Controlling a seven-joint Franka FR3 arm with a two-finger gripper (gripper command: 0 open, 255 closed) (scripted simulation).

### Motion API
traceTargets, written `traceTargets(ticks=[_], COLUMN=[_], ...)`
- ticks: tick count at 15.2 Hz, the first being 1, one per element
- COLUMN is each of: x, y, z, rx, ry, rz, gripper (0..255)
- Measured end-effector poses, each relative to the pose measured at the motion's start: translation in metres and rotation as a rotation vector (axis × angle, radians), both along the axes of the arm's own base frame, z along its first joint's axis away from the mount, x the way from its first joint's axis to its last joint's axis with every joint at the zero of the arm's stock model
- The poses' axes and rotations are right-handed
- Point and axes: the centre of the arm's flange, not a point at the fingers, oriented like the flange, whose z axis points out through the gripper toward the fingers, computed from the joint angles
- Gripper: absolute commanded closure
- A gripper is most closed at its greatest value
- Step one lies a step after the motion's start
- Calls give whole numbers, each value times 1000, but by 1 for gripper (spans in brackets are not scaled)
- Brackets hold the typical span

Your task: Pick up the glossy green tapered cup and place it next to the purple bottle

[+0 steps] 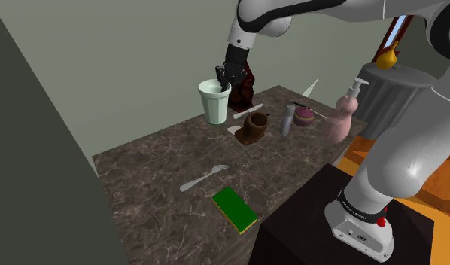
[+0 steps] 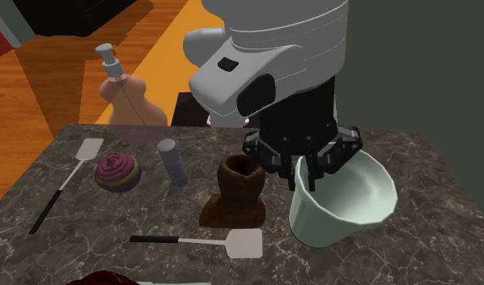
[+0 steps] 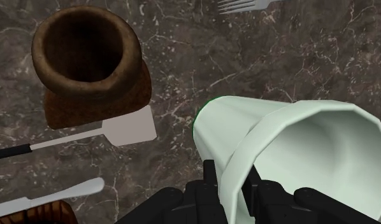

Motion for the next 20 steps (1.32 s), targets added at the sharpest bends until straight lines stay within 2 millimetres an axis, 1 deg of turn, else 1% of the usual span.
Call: traceTargets(ticks=[20], x=[0], y=[1], z=[107], rx=[0], ry=[0], rz=[0], gripper=[255])
